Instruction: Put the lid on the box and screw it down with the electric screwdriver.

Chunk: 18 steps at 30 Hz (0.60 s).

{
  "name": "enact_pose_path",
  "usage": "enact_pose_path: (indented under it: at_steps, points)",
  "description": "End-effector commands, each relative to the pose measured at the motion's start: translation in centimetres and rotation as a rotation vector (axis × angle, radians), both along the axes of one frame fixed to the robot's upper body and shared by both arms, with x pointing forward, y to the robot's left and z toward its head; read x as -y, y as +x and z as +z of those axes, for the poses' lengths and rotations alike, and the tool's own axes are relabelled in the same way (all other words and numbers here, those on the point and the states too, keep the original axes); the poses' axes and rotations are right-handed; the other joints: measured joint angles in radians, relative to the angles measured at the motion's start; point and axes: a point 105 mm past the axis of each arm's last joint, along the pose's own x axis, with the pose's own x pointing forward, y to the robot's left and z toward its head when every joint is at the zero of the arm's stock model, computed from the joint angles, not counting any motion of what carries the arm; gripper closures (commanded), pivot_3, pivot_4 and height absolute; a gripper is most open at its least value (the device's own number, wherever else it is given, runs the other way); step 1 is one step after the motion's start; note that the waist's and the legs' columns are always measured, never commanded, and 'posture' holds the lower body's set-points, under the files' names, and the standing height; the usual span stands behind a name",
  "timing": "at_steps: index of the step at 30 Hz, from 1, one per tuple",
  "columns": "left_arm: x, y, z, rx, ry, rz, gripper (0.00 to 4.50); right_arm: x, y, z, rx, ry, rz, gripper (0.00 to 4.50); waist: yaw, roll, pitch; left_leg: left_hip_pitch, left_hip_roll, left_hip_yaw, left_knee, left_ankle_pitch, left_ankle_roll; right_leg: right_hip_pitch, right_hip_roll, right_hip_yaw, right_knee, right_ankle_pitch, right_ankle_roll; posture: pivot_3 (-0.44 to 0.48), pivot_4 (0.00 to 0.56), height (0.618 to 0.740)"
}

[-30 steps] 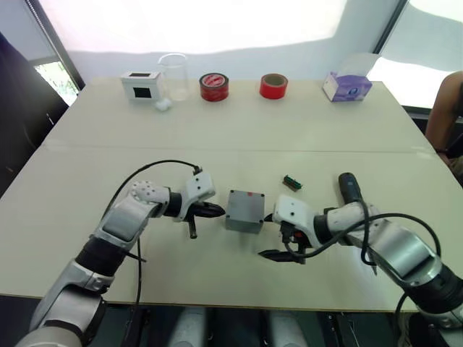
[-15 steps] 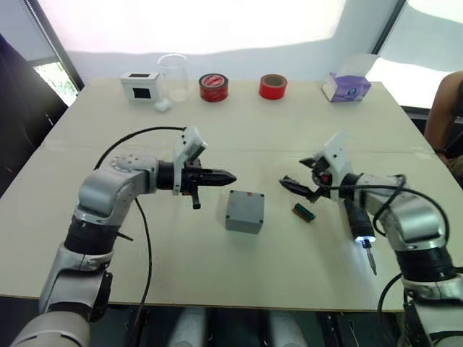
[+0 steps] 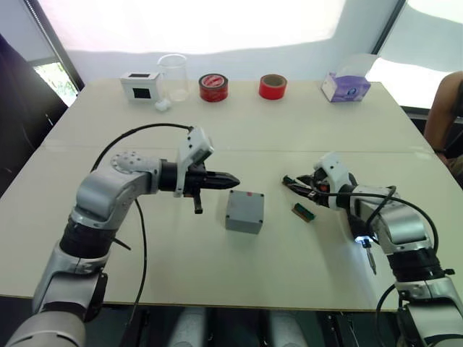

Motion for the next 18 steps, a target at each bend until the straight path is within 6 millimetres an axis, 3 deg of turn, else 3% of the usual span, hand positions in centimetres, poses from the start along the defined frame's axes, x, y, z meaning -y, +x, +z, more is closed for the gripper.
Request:
enact_pose_path:
  at_steps: [1, 11, 14, 16, 18]
  points:
    - [-0.03, 0.03, 0.48, 0.050, 0.016, -0.007, 4.50, -0.03, 0.60, 1.21, 0.057, 0.001, -0.003, 2.59, 0.001, 0.000, 0.000, 0.000, 0.000, 0.000, 0.000, 0.000, 0.000, 0.000, 0.000, 0.000, 0.000, 0.000, 0.000, 0.000, 0.150, 0.740]
    - [-0.14, 0.14, -0.16, 0.040, 0.025, 0.002, 4.50, -0.08, 0.66, 1.30, 0.064, 0.029, -0.014, 2.59, 0.002, 0.000, 0.000, 0.000, 0.000, 0.000, 0.000, 0.000, 0.000, 0.000, 0.000, 0.000, 0.000, 0.000, 0.000, 0.000, 0.150, 0.740]
    - [-0.10, 0.13, -0.25, 0.037, 0.026, 0.000, 4.50, -0.24, 0.60, 1.41, 0.068, 0.035, -0.013, 3.42, 0.001, 0.000, 0.000, 0.000, 0.000, 0.000, 0.000, 0.000, 0.000, 0.000, 0.000, 0.000, 0.000, 0.000, 0.000, 0.000, 0.150, 0.740]
    - [-0.10, 0.14, -0.28, 0.035, 0.025, 0.001, 4.50, -0.23, 0.59, 1.39, 0.068, 0.034, -0.014, 4.26, 0.002, 0.000, 0.000, 0.000, 0.000, 0.000, 0.000, 0.000, 0.000, 0.000, 0.000, 0.000, 0.000, 0.000, 0.000, 0.000, 0.150, 0.740]
    - [-0.11, 0.17, -0.37, 0.034, 0.027, 0.001, 4.50, -0.19, 0.58, 1.38, 0.069, 0.036, -0.015, 4.46, 0.002, 0.000, 0.000, 0.000, 0.000, 0.000, 0.000, 0.000, 0.000, 0.000, 0.000, 0.000, 0.000, 0.000, 0.000, 0.000, 0.150, 0.740]
